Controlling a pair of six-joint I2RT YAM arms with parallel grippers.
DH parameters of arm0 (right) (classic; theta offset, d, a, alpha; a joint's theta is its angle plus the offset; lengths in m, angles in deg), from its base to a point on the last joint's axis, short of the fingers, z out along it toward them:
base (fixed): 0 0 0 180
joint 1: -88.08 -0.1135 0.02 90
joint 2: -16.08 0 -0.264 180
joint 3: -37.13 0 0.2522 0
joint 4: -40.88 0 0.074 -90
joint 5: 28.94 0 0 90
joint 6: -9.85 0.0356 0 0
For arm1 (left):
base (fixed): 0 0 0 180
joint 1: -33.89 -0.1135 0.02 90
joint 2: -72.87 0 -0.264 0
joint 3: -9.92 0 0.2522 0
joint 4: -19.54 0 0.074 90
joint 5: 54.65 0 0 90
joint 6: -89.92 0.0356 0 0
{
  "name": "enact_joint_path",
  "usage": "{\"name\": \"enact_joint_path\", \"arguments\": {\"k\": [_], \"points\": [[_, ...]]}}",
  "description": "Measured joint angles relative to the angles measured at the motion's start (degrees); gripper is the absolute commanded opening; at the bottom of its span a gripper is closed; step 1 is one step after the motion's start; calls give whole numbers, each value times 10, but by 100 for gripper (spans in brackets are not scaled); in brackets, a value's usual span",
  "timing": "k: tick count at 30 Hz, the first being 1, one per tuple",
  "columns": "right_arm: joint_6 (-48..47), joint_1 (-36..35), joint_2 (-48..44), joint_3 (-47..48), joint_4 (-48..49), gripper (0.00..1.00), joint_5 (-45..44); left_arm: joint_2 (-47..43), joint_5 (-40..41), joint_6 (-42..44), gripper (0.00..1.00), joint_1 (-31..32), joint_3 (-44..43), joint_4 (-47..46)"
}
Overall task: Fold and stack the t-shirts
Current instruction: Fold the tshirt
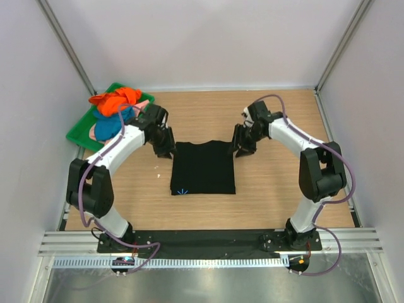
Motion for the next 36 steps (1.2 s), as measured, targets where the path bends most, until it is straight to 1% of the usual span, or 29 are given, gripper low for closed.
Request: {"name": "enact_joint_path", "arguments": {"k": [1,3,6,11,15,18,28,33,36], "points": [[-5,12,8,29,-4,53,-4,5,4,7,37,-4,-24,2],[-17,31,33,87,-12,56,-13,25,9,18,38,-14,-75,3],[-32,50,81,157,-18,55,-26,73,14,31,39,-28,-131,0],[-45,50,158,209,-29,52,-29,166,15,50,40,-42,-175,-1],[-48,48,198,224,-36,49,-28,208,14,58,40,-45,-184,-4],[-47,48,213,232,-38,47,-25,224,12,63,38,-45,-193,-6],[-44,45,218,238,-33,40,-6,256,7,64,35,-46,-233,-23],[-42,44,218,238,-30,41,1,279,4,64,34,-46,-246,-23],[-41,44,219,238,-28,39,3,286,3,64,33,-47,-247,-22]]}}
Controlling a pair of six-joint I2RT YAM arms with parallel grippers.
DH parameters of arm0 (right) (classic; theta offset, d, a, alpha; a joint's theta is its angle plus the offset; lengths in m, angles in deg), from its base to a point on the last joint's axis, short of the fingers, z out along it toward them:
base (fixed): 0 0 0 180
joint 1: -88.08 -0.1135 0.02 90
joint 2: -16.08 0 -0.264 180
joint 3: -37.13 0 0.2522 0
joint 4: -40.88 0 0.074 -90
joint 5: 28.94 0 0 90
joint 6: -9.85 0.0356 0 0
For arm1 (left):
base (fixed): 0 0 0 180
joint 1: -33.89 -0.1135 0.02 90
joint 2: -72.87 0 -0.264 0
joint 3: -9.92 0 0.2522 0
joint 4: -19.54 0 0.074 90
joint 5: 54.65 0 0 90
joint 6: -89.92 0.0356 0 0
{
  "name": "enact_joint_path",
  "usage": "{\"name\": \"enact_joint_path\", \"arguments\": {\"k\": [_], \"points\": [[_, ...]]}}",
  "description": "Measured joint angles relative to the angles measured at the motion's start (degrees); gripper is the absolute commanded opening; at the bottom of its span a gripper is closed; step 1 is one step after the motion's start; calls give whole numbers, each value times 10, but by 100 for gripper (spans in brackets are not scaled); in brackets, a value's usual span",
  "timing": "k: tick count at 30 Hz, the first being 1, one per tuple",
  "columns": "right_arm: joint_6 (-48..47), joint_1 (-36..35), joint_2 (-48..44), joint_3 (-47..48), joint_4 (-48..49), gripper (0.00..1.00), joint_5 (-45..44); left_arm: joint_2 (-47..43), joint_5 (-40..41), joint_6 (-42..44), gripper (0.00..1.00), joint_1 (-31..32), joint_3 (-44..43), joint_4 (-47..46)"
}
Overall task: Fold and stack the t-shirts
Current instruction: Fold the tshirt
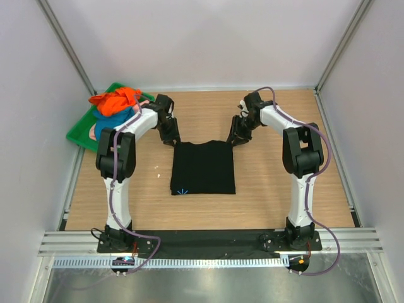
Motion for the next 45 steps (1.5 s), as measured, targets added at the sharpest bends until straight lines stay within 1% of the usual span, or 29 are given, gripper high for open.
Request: {"name": "enact_joint_path", "arguments": {"k": [2,3,5,6,7,9,11,13,15,16,28,31,35,37,38,39,41,42,43,45], "points": [[2,0,2,0,2,38,3,1,0,-1,31,-1,0,0],[3,0,5,0,3,35,3,1,-1,-1,30,-2,0,0],[6,0,11,0,5,27,5,1,-2,-3,24,-2,0,-1],[8,0,13,0,6,19,6,1,-2,-5,22,-3,0,0],[9,0,15,0,6,14,8,1,-2,-7,19,-3,0,-1],[10,0,16,0,7,5,11,1,-2,-11,15,-4,0,-1],[13,0,16,0,8,2,13,1,-2,-12,9,-5,0,-1],[14,0,16,0,8,2,12,1,-2,-14,4,-5,0,-1],[15,0,15,0,8,2,11,0,-2,-14,3,-5,0,0],[16,0,14,0,8,2,10,0,-2,-15,0,-5,0,0],[31,0,-34,12,-6,2,-9,-52,4,-24,0,-5,-4,3],[35,0,-33,24,-5,1,-18,-47,5,-26,0,-6,-26,4],[37,4,-15,39,12,2,-31,-12,5,-26,0,-8,-61,-16],[37,7,4,41,37,4,-35,16,9,-26,3,-9,-71,-32],[36,9,17,42,48,10,-36,31,13,-26,6,-11,-74,-38],[36,12,31,45,56,11,-37,45,16,-26,14,-12,-77,-40],[35,17,60,53,68,14,-38,70,24,-25,22,-16,-87,-37],[35,19,71,57,69,17,-40,78,27,-24,33,-17,-93,-36],[37,22,79,63,65,29,-37,80,29,-22,38,-18,-96,-33],[31,24,79,79,52,34,-50,73,40,-16,48,-19,-97,-27]]}}
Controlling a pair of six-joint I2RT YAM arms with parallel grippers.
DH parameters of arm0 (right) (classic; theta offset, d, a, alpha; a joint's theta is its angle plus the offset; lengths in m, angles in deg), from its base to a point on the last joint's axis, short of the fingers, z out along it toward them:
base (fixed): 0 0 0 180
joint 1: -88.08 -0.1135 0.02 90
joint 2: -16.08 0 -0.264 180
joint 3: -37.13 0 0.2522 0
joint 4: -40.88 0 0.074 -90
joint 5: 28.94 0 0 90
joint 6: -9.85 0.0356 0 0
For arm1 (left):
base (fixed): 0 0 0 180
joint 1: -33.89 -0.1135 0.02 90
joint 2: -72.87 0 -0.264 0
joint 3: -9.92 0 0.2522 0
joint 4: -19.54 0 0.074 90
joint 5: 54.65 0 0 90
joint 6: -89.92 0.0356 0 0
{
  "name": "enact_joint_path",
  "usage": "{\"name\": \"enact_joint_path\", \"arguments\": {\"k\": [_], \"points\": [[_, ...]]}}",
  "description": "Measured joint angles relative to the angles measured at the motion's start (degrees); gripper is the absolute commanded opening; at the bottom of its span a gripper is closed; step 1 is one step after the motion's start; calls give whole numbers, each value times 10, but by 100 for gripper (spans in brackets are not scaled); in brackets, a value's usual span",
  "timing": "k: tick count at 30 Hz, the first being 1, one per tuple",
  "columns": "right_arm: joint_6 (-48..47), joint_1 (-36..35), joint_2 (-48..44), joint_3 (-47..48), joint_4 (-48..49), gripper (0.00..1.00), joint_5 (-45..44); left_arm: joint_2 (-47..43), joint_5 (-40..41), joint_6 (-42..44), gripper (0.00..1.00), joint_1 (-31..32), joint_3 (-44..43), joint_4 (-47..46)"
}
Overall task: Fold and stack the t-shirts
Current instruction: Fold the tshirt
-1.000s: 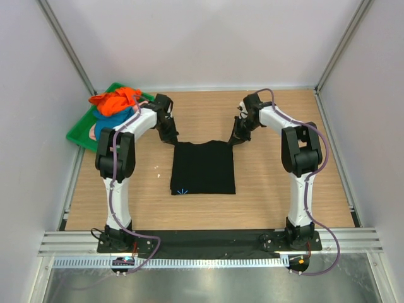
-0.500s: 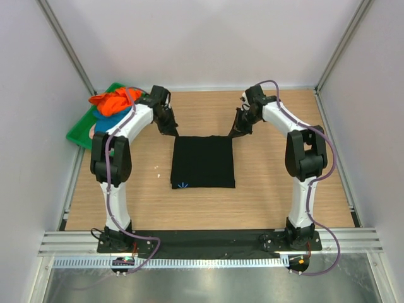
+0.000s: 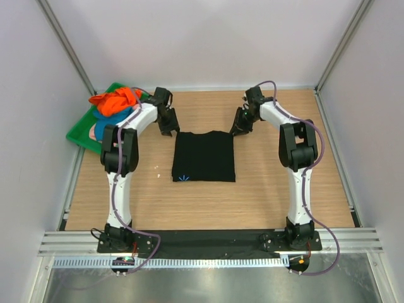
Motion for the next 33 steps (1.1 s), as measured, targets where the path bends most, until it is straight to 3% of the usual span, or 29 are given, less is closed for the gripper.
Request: {"name": "enact_joint_path", "arguments": {"k": [5,8,9,12,14,16,23,28,33], "points": [[-32,7,-6,60,-49,43,-55,-61,34,18,51,-1,2,31],[-49,10,-27,60,-77,43,-65,-128,24,19,42,-1,14,32],[-52,11,-37,54,-81,43,-62,-151,8,16,33,-1,21,24],[-50,10,-73,14,-74,35,-24,-208,-64,0,17,0,63,-31],[-39,2,-105,-28,-65,28,5,-221,-103,-14,13,6,96,-80],[-26,-15,-132,-73,-46,17,38,-213,-134,-30,7,17,124,-125],[52,-97,-168,-226,82,2,160,-77,-238,-79,0,65,136,-230],[96,-120,-166,-294,159,1,223,19,-263,-77,0,81,99,-237],[124,-128,-146,-296,228,2,269,53,-278,-64,0,74,46,-218]]}}
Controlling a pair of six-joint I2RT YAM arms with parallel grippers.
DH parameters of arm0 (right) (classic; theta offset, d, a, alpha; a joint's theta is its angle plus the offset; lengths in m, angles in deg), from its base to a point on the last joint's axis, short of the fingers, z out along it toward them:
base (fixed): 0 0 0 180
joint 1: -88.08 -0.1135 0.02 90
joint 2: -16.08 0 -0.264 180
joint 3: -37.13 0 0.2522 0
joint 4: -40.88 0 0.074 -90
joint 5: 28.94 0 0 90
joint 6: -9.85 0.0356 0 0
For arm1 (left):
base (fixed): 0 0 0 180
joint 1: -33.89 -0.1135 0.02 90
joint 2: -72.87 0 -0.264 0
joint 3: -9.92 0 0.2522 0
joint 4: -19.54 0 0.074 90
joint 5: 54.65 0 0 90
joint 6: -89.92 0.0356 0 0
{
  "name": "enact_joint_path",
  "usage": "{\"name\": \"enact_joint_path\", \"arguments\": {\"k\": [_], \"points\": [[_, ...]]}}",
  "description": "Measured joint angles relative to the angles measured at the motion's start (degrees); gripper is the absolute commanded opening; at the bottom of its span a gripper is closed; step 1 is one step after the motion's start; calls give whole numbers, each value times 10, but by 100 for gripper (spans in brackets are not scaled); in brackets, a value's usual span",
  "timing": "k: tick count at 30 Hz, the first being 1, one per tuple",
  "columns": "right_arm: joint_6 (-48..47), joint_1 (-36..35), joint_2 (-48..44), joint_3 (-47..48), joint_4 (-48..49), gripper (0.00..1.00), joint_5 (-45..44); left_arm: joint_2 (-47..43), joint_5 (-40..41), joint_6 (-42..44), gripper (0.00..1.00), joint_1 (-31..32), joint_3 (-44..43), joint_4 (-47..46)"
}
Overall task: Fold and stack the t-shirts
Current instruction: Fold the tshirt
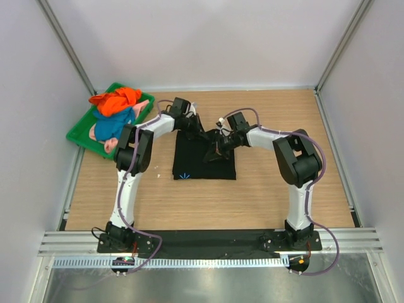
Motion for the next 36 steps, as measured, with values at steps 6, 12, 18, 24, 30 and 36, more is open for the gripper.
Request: {"name": "enact_joint_path", "arguments": {"k": [6,12,18,24,30,36], "points": [[43,-31,56,-1,85,2,35,5,7,8,0,-1,-4,5],[60,-44,59,-65,151,2,52,5,6,9,0,-2,-4,12],[52,-40,-1,-131,140,2,48,5,-2,11,0,-4,-5,27],[59,-43,-10,-82,96,1,43,5,8,23,0,-5,-19,51],[59,-40,-16,-55,117,2,42,7,14,27,0,-6,-27,65],[78,-35,-1,-158,178,1,43,9,13,32,0,-7,-30,70]]}}
